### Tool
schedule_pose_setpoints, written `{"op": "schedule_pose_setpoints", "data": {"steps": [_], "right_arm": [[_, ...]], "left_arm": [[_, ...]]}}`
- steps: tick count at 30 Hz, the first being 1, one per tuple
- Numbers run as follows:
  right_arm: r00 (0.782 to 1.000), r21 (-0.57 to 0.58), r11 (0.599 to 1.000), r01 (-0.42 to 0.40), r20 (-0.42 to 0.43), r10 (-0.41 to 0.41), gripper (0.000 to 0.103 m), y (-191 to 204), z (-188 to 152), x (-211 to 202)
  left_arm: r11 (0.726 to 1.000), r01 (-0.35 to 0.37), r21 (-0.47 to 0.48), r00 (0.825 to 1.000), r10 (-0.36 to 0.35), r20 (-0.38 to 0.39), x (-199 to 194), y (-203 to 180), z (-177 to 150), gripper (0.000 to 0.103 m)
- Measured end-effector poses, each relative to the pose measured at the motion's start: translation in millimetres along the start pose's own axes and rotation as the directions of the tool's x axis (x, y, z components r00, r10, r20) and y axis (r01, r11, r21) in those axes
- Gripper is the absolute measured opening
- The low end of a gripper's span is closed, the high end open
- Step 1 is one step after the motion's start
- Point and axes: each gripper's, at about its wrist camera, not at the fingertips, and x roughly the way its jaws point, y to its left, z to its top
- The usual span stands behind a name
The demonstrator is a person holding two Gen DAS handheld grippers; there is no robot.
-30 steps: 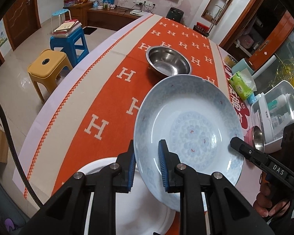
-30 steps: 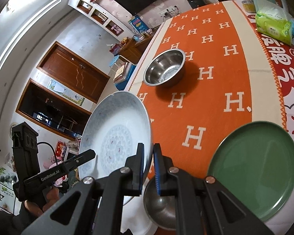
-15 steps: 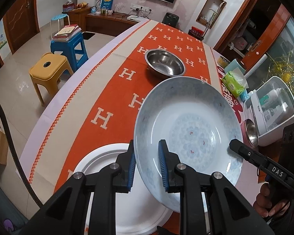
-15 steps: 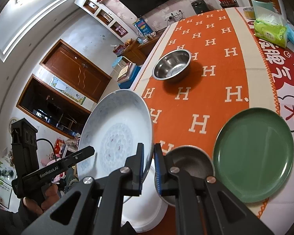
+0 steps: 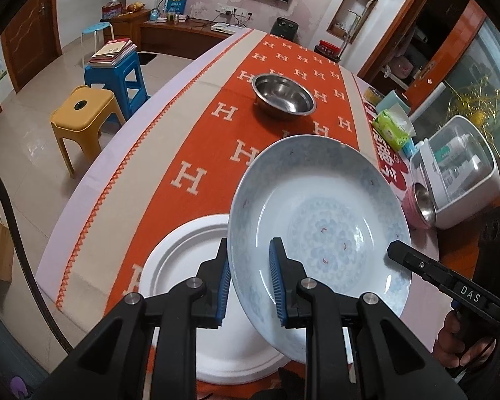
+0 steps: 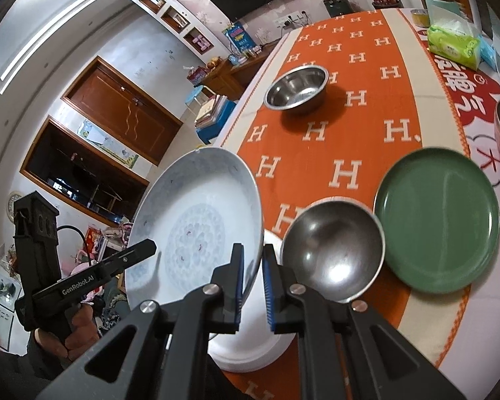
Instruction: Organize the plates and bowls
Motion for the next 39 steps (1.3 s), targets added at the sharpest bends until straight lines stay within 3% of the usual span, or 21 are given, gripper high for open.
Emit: {"op": "schedule_pose_setpoints", "data": {"steps": [8,20,30,39], "right_arm": [[0.998,0.048,0.997,0.054,-0.038,-0.052,0.012,17,-31,11],[0.987,0.196,0.967,0.163,-0.046,-0.157,0.012,34,-70,27],[0.971,0.348,0.908,0.234,-0.040,-0.235,0.013,38,-106,44],[0.950,0.472,0.831,0.294,-0.050,-0.307,0.013,35,-134,60]], "left_arm": [[0.999,0.029,0.032,0.998,-0.026,-0.062,1,27,-15,0.020],[0.980,0.090,0.178,0.981,-0.057,-0.184,20,45,-13,0.020],[0.929,0.155,0.335,0.945,-0.040,-0.325,56,51,-10,0.020],[0.864,0.214,0.456,0.906,-0.001,-0.423,89,48,-16,0.020]]}}
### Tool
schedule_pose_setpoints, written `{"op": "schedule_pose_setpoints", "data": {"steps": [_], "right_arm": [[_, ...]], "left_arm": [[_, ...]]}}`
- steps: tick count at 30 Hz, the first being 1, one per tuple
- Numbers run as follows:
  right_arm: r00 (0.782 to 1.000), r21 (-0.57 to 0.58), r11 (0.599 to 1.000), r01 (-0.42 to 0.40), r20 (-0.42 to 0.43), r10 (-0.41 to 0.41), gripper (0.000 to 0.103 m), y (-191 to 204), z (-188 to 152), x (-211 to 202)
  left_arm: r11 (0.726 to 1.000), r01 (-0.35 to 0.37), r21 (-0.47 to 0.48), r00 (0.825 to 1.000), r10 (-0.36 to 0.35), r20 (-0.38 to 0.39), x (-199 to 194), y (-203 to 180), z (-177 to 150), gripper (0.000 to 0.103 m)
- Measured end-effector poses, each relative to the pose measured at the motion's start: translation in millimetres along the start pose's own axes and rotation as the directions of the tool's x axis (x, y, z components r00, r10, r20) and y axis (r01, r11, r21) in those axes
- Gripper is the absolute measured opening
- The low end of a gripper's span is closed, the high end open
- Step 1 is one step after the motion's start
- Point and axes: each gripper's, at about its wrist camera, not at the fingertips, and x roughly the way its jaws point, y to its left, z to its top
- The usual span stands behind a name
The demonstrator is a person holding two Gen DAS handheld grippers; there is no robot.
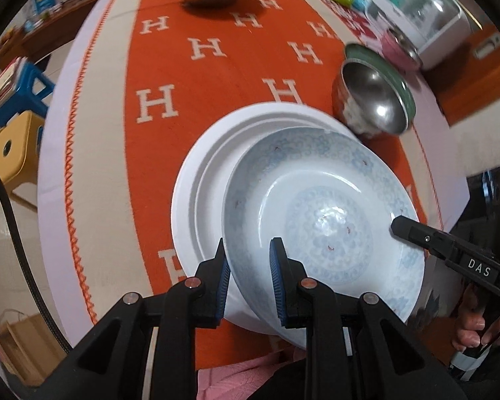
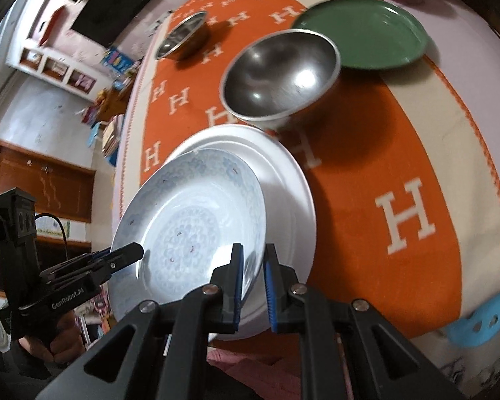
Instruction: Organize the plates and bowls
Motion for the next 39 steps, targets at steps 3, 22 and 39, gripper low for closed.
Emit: {"op": "schedule_pose_setpoints", "data": {"steps": [3,22,39], "right_arm": [[1.000,0.038,0.999,0.023,0.005,-0.023,0.013,-4,-7,5],[0.993,0.100,0.988,0.116,-0.016,-0.115,0.015,1,-6,35],[0.982,-0.010,0.982,0.189,-0.019,-0.189,0.038,21,-4,40]], "left_arm": [[0.999,0.000,0.046,1.000,0.001,-0.027,9,0,3,0.020],[0.986,-0.036,0.164,0.991,0.057,-0.125,50,12,37,0.023],[0.972,-0.028,0.235,0.992,0.055,-0.109,53,-5,38,0.053]]}}
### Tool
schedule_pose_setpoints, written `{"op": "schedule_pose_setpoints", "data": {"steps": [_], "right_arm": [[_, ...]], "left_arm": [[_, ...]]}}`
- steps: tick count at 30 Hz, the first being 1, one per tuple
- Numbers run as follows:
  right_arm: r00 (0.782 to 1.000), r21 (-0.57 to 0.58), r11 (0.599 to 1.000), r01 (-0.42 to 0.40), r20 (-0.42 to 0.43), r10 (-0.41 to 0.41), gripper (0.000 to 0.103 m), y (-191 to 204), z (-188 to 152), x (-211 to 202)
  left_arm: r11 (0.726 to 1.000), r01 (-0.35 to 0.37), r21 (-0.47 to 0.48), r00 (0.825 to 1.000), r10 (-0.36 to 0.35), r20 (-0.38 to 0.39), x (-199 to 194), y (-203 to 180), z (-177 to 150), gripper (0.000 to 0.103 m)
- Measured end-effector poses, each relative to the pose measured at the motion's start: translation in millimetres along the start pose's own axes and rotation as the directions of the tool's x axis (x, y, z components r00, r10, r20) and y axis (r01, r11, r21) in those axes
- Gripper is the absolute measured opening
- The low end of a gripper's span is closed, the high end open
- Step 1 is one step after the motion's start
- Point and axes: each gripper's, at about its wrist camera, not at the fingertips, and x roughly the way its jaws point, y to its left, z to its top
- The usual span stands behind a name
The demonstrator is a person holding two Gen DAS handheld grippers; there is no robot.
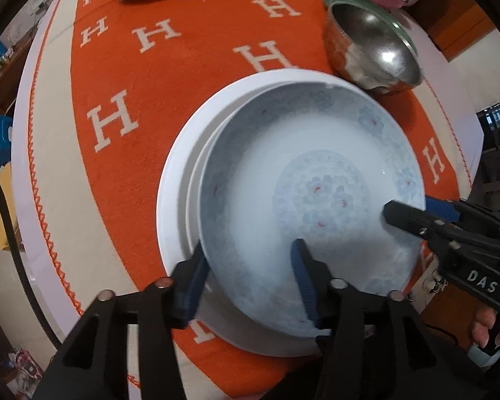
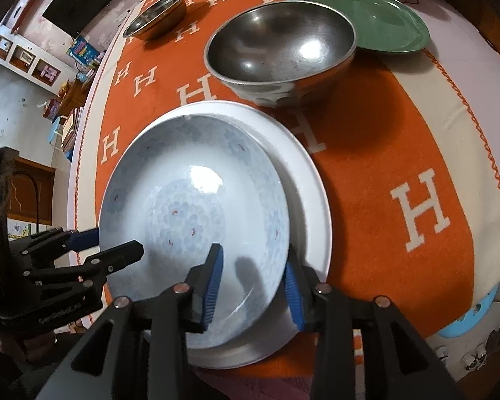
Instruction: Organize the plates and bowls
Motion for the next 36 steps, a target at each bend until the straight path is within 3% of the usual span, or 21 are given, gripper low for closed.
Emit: {"op": "schedule_pose_setpoints", "data": {"steps": [8,12,15,22,30,36], "right_arm": [[1.000,-0.019,1.000,-0.009,-0.017,0.009,0.041,4,-5,-3],[1.000,-0.038,0.999,0.010,-0.009,-0.010,0.044,7,-4,-9],[1.000,-0.062,0.998,0.021,0.021,-0.020,0.049,10,-5,-19],[0.993,-0.100,0.995,0.021,0.115,-0.010,0.050,9,-9,-49],[0.952,-0.173,0.985,0.020,0.304,0.034,0.050,5,-12,-91],[0.904,-0.227,0.973,0.043,0.423,0.059,0.050,-6,-12,-115]], "left_arm": [[1.000,-0.024,-0.005,0.997,0.024,0.068,-17,-8,-9,0.057],[0.999,-0.052,-0.001,0.990,0.051,0.131,-34,-23,-20,0.065],[0.998,-0.062,-0.007,0.980,0.062,0.187,-49,-29,-23,0.066],[0.998,-0.056,-0.026,0.948,0.061,0.312,-87,-28,-30,0.069],[0.999,-0.017,-0.030,0.922,0.027,0.385,-110,-42,-21,0.070],[0.999,0.000,-0.053,0.900,0.023,0.434,-127,-56,-6,0.070]]}}
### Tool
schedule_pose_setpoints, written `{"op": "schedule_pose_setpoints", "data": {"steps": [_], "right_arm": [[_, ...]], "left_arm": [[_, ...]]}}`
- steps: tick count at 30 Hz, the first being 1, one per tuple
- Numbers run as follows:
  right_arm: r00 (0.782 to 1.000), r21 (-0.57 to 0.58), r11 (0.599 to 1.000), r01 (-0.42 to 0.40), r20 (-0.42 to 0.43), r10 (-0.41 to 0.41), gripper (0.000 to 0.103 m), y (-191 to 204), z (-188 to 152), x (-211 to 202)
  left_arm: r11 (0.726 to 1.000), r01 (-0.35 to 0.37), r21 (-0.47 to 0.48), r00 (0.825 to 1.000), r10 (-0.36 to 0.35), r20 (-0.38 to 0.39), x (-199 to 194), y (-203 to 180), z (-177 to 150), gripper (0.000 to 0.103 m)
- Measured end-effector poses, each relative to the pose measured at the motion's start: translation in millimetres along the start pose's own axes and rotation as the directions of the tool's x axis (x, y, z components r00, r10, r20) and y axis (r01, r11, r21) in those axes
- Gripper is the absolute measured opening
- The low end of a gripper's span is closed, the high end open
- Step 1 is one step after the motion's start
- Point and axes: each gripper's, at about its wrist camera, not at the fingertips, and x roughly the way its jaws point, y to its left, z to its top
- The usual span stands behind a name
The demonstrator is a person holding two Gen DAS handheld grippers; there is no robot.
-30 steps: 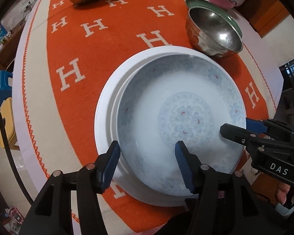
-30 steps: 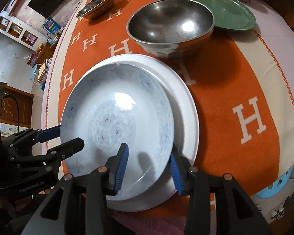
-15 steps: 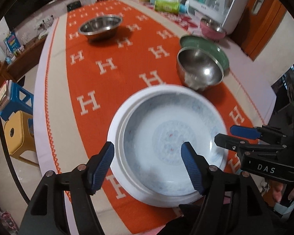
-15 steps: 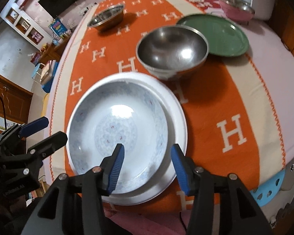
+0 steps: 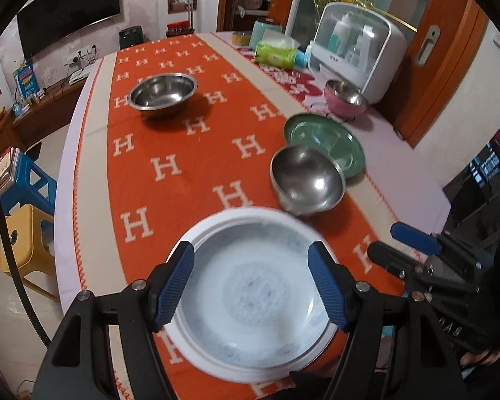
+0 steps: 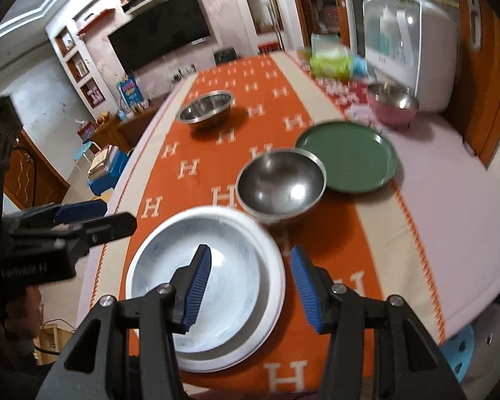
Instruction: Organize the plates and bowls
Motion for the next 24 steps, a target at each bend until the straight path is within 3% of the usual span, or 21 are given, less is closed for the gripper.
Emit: {"op": "schedule_pose_setpoints", "data": {"steps": [9,13,24], "right_arm": [[0.996,-0.098,0.995,0.035,0.088,-0.026,0.050,-27,19,-15],[0.994,-0.126,0.992,0.026,0.113,-0.012,0.050,-45,29,-20],[0.986,-0.170,0.985,0.002,0.162,0.026,0.050,-100,61,-25]], "left_arm": [[0.999,-0.025,-0.023,0.998,0.026,0.058,-1,-29,36,0.070],[0.999,-0.029,-0.030,0.997,0.031,0.069,3,-45,53,0.075],[0.997,-0.060,-0.047,0.994,0.064,0.087,25,-91,98,0.078]]}}
